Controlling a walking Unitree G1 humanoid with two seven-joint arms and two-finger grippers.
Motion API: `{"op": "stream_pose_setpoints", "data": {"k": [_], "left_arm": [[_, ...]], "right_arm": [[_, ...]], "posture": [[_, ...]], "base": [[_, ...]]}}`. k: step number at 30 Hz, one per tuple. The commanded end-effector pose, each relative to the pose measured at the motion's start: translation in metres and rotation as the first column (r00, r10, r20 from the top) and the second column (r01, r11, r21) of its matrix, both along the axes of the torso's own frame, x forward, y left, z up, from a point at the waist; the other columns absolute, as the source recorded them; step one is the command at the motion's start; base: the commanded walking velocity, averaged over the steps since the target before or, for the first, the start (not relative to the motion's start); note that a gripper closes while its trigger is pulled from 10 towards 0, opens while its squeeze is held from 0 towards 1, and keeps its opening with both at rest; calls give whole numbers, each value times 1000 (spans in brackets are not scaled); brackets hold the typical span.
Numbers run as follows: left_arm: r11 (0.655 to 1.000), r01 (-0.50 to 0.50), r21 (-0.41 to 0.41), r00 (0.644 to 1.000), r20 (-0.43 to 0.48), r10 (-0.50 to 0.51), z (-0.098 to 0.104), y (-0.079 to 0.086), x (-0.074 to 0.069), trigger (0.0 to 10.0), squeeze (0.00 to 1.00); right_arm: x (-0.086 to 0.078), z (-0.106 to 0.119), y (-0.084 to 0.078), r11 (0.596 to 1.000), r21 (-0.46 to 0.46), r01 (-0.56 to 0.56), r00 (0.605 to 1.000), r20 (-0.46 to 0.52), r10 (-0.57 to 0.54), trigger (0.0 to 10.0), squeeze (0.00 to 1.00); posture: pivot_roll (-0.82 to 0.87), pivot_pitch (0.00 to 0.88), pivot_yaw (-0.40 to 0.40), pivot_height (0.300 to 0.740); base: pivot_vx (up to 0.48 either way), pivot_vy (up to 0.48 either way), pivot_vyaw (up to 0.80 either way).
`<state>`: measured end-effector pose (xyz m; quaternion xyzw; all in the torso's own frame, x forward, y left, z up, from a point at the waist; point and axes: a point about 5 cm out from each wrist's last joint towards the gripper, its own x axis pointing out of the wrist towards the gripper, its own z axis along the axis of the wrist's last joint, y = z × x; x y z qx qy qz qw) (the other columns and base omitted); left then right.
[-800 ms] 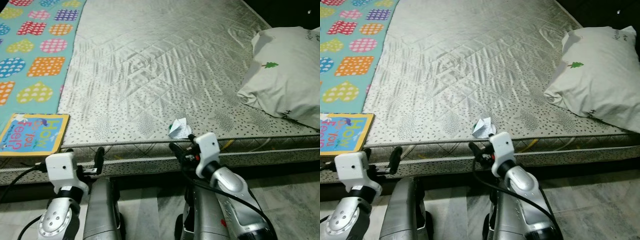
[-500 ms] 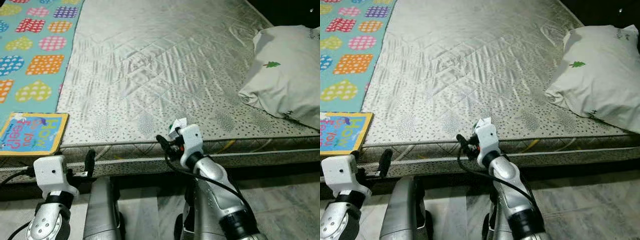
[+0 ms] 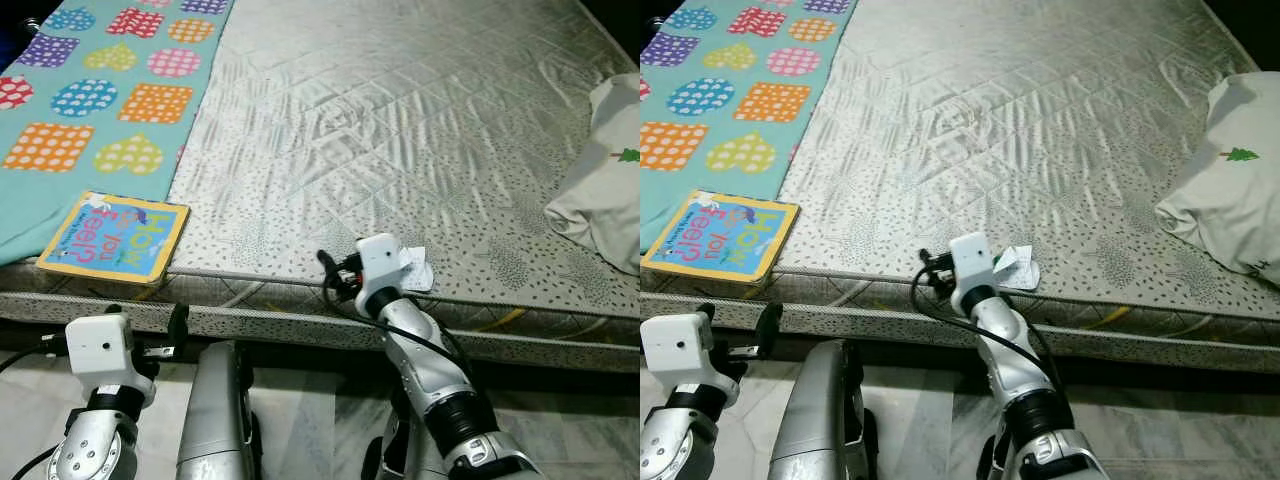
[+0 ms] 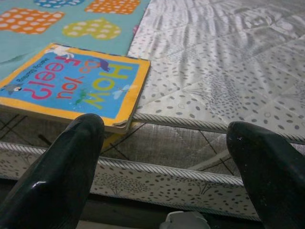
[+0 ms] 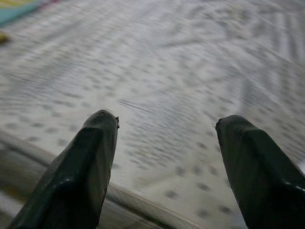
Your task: Clean up the room
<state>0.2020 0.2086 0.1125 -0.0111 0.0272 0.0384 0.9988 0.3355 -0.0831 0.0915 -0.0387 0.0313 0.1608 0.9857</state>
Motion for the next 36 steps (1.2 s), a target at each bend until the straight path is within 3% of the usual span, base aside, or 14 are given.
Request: {"op": "stream_pose_setpoints", "data": {"k": [1, 9, 11, 14, 16, 17, 21, 27, 36], "left_arm": [[1000, 0, 8, 1000, -8, 0, 0, 0, -2, 10000, 0], [1000, -4, 13, 1000, -4, 4, 1, 0, -2, 10000, 0], [1000, -4, 9, 1000, -7, 4, 0, -2, -3, 10000, 0], [1000, -2, 8, 1000, -7, 2, -1, -2, -3, 10000, 0], [1000, -1, 7, 1000, -7, 1, -1, -3, -2, 10000, 0], [1000, 0, 6, 1000, -7, 0, -1, -3, -2, 10000, 0], [1000, 8, 5, 1000, -8, -8, -2, -4, 0, 10000, 0], [1000, 18, 6, 1000, -6, -18, -1, -6, 2, 10000, 0], [1000, 23, 9, 1000, -5, -22, -1, -6, 2, 10000, 0]], "right_arm": [[5, 2, -5, 998, -24, 54, 998, 15, -54, 10000, 0], [16, 1, -18, 981, -103, 163, 986, -3, -164, 10000, 0], [17, -5, -24, 968, -137, 208, 975, -51, -217, 10000, 0], [18, -8, -27, 950, -213, 227, 970, -34, -239, 10000, 0], [18, -8, -26, 951, -253, 180, 982, -12, -189, 10000, 0], [18, -8, -23, 964, -224, 141, 988, -28, -151, 10000, 0], [20, -7, -23, 945, -276, 177, 983, -5, -185, 10000, 0], [20, -13, -25, 947, -241, 212, 970, -66, -234, 10000, 0], [20, -21, -24, 907, -322, 272, 938, -123, -325, 10000, 0]], "posture": [[176, 214, -59, 525], [175, 214, -64, 525], [175, 214, -64, 525], [169, 214, -65, 525], [169, 214, -65, 525], [169, 214, -65, 525], [159, 210, -58, 525], [159, 209, -47, 525], [166, 205, -53, 525]], "base": [[0, 0, 0], [0, 0, 0], [0, 0, 0], [0, 0, 0], [0, 0, 0], [0, 0, 0], [0, 0, 0], [0, 0, 0], [0, 0, 0]]}}
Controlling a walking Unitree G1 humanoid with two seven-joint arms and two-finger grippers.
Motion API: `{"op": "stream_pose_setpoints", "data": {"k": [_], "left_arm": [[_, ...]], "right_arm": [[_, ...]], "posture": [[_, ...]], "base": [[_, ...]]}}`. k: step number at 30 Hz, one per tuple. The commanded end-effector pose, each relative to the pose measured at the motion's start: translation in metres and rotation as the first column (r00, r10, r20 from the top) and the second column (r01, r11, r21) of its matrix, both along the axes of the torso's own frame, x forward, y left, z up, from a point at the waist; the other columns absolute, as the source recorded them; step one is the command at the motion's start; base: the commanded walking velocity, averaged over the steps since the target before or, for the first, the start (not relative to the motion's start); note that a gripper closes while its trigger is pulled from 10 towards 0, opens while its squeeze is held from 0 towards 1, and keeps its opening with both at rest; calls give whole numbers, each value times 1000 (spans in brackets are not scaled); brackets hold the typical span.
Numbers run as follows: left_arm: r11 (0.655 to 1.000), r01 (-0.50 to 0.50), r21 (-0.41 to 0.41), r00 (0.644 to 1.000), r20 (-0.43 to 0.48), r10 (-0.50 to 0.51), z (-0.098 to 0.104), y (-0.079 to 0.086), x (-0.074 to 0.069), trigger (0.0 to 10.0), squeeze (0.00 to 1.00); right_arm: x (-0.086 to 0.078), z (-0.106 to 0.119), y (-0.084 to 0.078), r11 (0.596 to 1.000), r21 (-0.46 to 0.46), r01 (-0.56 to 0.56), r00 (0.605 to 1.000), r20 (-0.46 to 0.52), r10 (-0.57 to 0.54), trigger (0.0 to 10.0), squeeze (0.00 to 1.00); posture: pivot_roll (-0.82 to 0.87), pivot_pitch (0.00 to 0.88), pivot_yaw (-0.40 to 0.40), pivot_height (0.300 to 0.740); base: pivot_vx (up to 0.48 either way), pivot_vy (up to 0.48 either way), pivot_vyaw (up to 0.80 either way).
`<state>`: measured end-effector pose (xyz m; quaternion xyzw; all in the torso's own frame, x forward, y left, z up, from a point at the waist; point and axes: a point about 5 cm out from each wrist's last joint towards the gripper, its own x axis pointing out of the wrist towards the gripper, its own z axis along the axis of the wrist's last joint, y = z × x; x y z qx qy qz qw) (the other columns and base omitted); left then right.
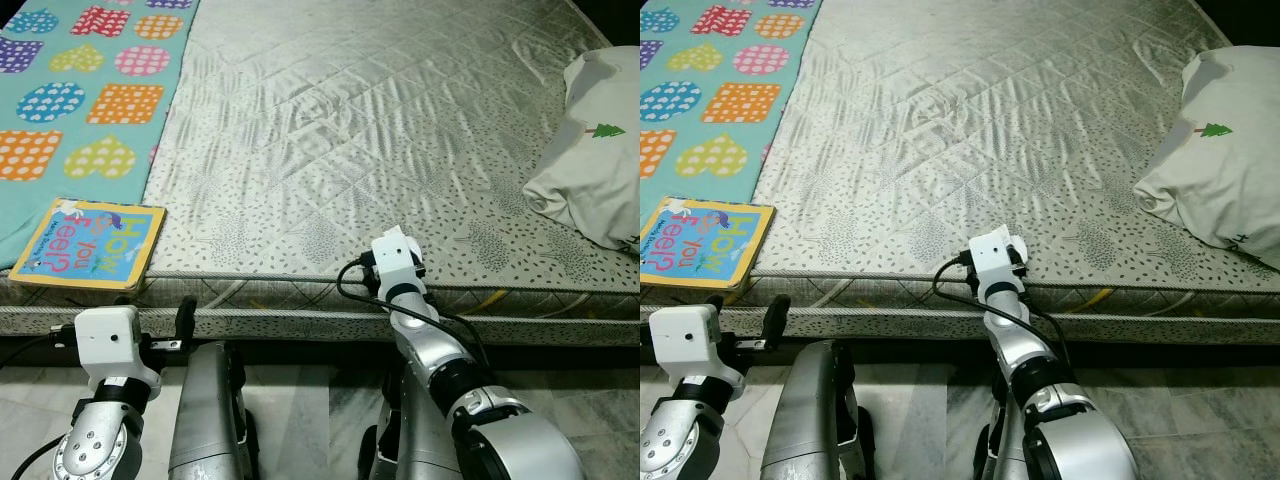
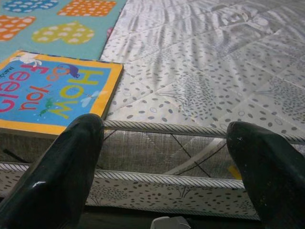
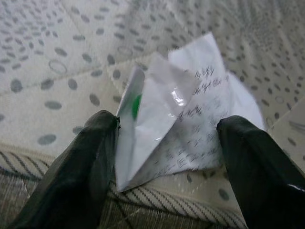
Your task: Clean up the room
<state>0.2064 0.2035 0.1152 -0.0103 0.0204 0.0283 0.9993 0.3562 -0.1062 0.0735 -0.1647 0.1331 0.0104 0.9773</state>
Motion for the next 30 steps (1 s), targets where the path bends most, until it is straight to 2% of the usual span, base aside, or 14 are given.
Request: {"op": "stream_pose_setpoints", "data": {"k": [1, 2, 3, 4, 15, 17, 22, 30], "left_arm": [[1000, 2, 7, 1000, -19, -2, -3, -1, -2, 10000, 0], [1000, 2, 7, 1000, -19, -2, -3, -1, -2, 10000, 0], [1000, 2, 7, 1000, -19, -2, -3, -1, -3, 10000, 0], [1000, 1, 7, 1000, -20, -1, -4, -1, -3, 10000, 0], [1000, 5, 0, 1000, -11, -5, -2, -1, 0, 10000, 0], [999, 44, -30, 999, 9, -44, 0, -7, 0, 10000, 0], [990, 134, -46, 990, 43, -132, 4, -18, -1, 10000, 0], [980, 188, -69, 981, 65, -184, 7, -23, -1, 10000, 0]], "right_arm": [[-1, -4, -1, 1000, -5, 27, 999, -32, -27, 10000, 0], [-1, -4, -1, 1000, -5, 27, 999, -32, -27, 10000, 0], [-1, -4, -1, 999, 6, 32, 999, -38, -31, 8863, 0], [-1, -5, 0, 999, 22, 36, 998, -45, -35, 0, 0], [-1, -6, 3, 998, 36, 50, 997, -58, -48, 0, 0], [-1, -7, 3, 998, 42, 50, 997, -61, -47, 0, 0], [-2, -7, 3, 998, 48, 50, 997, -63, -47, 0, 0], [-2, -7, 3, 997, 67, 49, 997, -63, -45, 0, 0]], "posture": [[166, 205, -53, 525], [166, 205, -53, 525], [169, 203, -54, 525], [170, 200, -54, 525], [173, 199, -57, 525], [174, 196, -57, 525], [174, 192, -56, 525], [172, 180, -54, 525]], "base": [[0, 0, 0], [0, 0, 0], [0, 0, 0], [0, 0, 0], [0, 0, 0], [0, 0, 0], [0, 0, 0], [0, 0, 0]]}}
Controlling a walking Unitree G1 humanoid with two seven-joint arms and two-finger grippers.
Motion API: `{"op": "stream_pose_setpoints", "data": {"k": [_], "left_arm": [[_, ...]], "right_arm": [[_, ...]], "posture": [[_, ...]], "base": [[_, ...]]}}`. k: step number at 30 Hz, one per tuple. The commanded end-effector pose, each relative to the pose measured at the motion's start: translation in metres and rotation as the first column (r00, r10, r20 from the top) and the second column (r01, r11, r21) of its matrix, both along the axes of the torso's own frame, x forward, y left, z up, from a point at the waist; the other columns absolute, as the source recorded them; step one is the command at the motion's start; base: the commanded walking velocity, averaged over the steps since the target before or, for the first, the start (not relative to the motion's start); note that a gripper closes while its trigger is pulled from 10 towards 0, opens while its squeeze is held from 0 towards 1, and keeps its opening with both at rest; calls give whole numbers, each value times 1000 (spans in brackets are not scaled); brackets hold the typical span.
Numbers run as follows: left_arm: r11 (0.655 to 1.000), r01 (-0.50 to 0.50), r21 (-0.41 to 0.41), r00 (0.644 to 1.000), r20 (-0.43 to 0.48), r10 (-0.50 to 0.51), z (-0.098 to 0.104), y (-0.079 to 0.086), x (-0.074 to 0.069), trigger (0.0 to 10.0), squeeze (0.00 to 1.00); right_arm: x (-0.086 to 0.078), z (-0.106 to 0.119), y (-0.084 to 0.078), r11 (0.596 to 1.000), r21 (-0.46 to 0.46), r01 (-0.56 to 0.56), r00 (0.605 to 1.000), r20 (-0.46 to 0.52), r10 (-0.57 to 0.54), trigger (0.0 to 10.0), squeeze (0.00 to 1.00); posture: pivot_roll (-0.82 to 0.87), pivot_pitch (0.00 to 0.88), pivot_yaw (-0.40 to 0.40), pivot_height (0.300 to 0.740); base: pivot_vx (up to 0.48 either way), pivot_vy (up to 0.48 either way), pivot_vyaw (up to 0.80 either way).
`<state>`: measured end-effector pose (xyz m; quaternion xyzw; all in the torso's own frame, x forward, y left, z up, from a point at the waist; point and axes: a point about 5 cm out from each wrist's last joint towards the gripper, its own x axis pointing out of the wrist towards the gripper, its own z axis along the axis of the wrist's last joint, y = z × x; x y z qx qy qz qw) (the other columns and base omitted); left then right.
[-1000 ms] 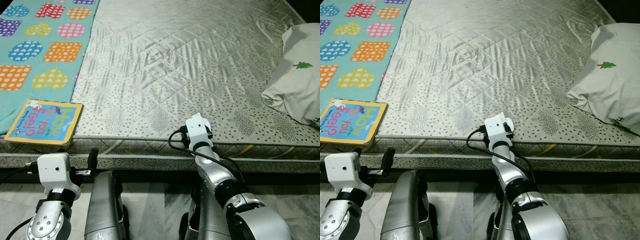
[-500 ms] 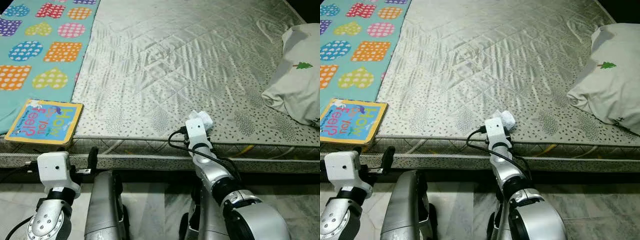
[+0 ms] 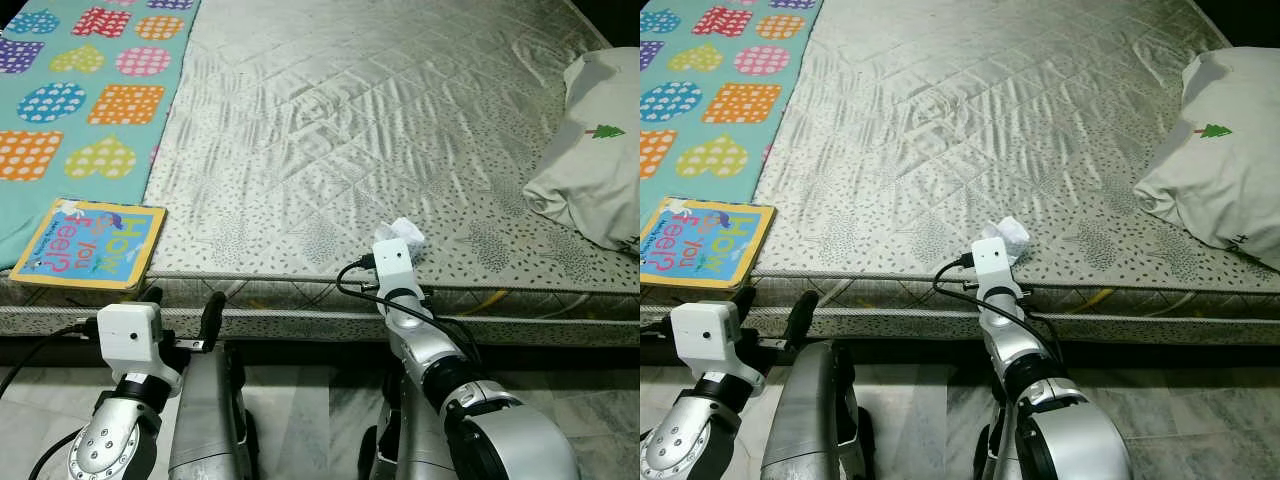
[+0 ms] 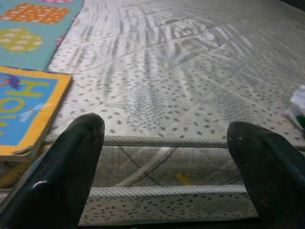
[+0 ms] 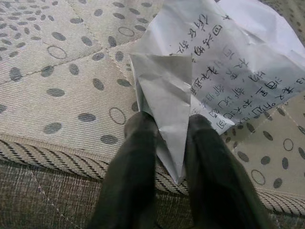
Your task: Clean up the room
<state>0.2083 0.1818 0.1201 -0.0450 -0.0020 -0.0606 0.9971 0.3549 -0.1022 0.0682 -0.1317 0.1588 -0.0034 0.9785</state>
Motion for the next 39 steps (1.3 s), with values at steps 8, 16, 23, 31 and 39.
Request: {"op": "stream_pose_setpoints", "data": {"k": [8, 16, 23, 31, 39], "left_arm": [[999, 40, -15, 999, 13, -39, -2, -4, -2, 10000, 0], [998, 54, -11, 998, 36, -54, -1, -5, 13, 10000, 0], [999, 37, -13, 997, 66, -36, 1, -2, 25, 10000, 0], [994, -108, 24, 990, 95, 106, 3, 5, 42, 10000, 0], [982, -190, 10, 975, 118, 188, 6, 11, 49, 10000, 0]], "right_arm": [[-2, -5, -2, 1000, 26, 6, 1000, -18, -6, 0, 0], [4, 4, -7, 997, 67, 26, 1000, 11, -27, 0, 0], [15, 25, -11, 990, 139, 14, 994, 103, -28, 0, 0], [14, 51, -22, 958, 272, -89, 952, 305, 2, 0, 0], [-23, 76, -42, 923, 327, -205, 882, 471, 29, 10000, 0]], "posture": [[176, 116, -56, 525], [169, 56, -55, 525], [149, 11, -60, 525], [93, 0, -50, 525], [47, 0, -47, 525]], "base": [[0, 0, 0], [0, 0, 0], [0, 0, 0], [0, 0, 0], [0, 0, 0]]}}
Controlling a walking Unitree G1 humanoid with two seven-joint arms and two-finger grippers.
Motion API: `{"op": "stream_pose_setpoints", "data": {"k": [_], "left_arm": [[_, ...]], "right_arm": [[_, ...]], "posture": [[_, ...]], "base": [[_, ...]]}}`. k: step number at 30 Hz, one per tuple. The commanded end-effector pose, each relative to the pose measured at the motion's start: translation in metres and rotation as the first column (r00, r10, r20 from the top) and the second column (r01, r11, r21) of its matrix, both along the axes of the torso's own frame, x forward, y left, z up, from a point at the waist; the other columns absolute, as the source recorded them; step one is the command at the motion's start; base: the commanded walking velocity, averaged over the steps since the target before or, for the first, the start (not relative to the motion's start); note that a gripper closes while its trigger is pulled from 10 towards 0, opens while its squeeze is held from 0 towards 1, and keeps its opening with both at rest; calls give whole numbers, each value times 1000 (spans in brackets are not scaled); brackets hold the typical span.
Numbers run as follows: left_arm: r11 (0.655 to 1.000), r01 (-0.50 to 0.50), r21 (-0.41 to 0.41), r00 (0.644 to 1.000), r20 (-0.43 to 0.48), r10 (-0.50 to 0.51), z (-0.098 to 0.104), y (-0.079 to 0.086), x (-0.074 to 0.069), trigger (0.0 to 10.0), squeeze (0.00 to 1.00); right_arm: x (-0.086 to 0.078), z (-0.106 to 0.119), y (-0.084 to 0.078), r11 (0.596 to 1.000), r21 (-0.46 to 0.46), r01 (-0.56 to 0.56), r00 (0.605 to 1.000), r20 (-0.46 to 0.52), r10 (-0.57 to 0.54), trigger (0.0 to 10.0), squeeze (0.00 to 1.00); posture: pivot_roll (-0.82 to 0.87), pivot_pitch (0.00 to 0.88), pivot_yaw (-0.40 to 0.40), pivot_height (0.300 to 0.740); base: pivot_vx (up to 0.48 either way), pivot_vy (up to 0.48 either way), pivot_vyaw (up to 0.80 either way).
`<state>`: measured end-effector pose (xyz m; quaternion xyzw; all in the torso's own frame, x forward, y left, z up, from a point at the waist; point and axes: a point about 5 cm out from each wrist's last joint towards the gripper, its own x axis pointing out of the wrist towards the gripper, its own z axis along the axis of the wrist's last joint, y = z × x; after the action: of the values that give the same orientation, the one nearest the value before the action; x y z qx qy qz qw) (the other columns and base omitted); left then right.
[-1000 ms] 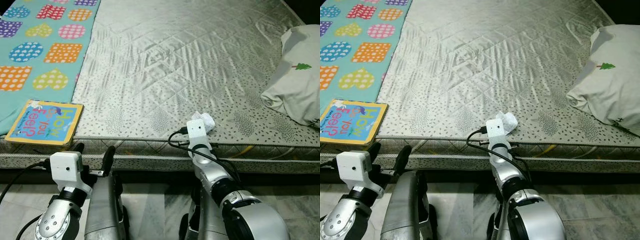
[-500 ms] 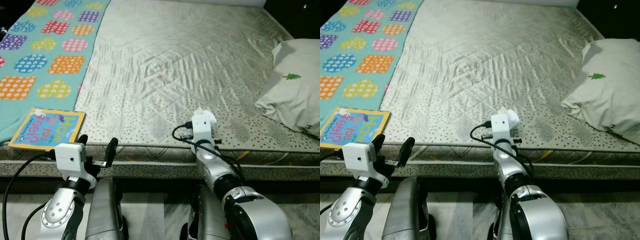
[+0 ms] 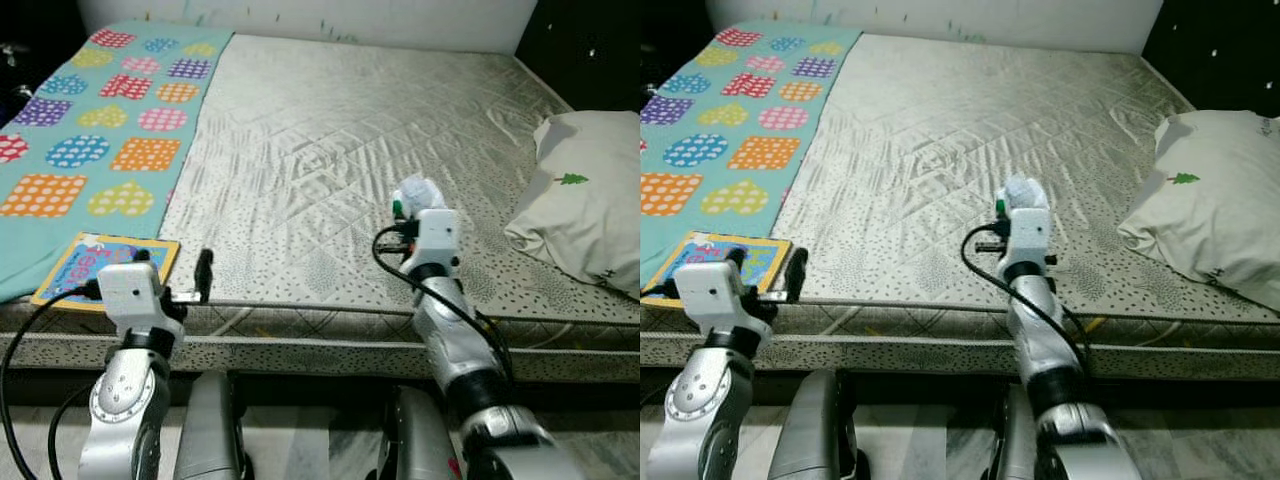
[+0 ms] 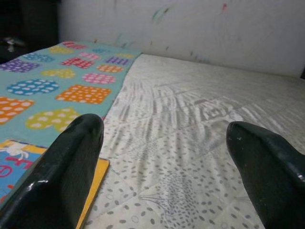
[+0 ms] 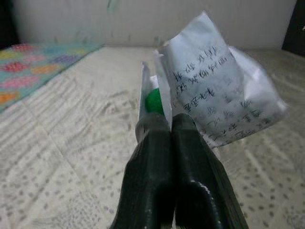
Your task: Clean up the room
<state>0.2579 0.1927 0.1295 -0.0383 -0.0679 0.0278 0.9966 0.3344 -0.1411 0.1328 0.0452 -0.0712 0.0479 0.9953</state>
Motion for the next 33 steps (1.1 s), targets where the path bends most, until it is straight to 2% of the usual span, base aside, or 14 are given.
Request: {"op": "stream_pose_setpoints", "data": {"k": [1, 6, 10, 21, 28, 33], "left_arm": [[1000, -11, 17, 1000, -9, 11, -5, 0, 0, 10000, 0], [1000, -17, 11, 1000, -10, 17, -4, 0, -5, 10000, 0], [1000, 0, 14, 999, -40, 1, -10, 0, -7, 10000, 0], [1000, 11, -16, 999, -36, -12, -7, -5, 0, 10000, 0], [1000, 0, -23, 999, -38, -1, -10, -6, -2, 10000, 0], [999, 26, -26, 999, -42, -27, -13, -12, 3, 10000, 0]], "right_arm": [[-6, 12, -4, 1000, 7, -22, 999, 28, 22, 10000, 0], [-14, 16, -5, 996, 53, -73, 997, 33, 71, 10000, 0], [-13, 21, -2, 993, 88, -78, 997, 35, 75, 10000, 0], [-18, 28, 4, 987, 129, -92, 996, 5, 93, 10000, 0], [-19, 27, 3, 988, 130, -85, 996, -15, 88, 10000, 0], [-19, 22, 6, 987, 139, -75, 996, -28, 80, 10000, 0]], "posture": [[47, 0, -47, 525], [44, 0, -38, 525], [37, 4, -26, 545], [30, 21, -28, 624], [22, 16, -22, 668], [16, 5, -20, 701]], "base": [[0, 0, 0], [0, 0, 0], [0, 0, 0], [0, 0, 0], [0, 0, 0], [0, 0, 0]]}}
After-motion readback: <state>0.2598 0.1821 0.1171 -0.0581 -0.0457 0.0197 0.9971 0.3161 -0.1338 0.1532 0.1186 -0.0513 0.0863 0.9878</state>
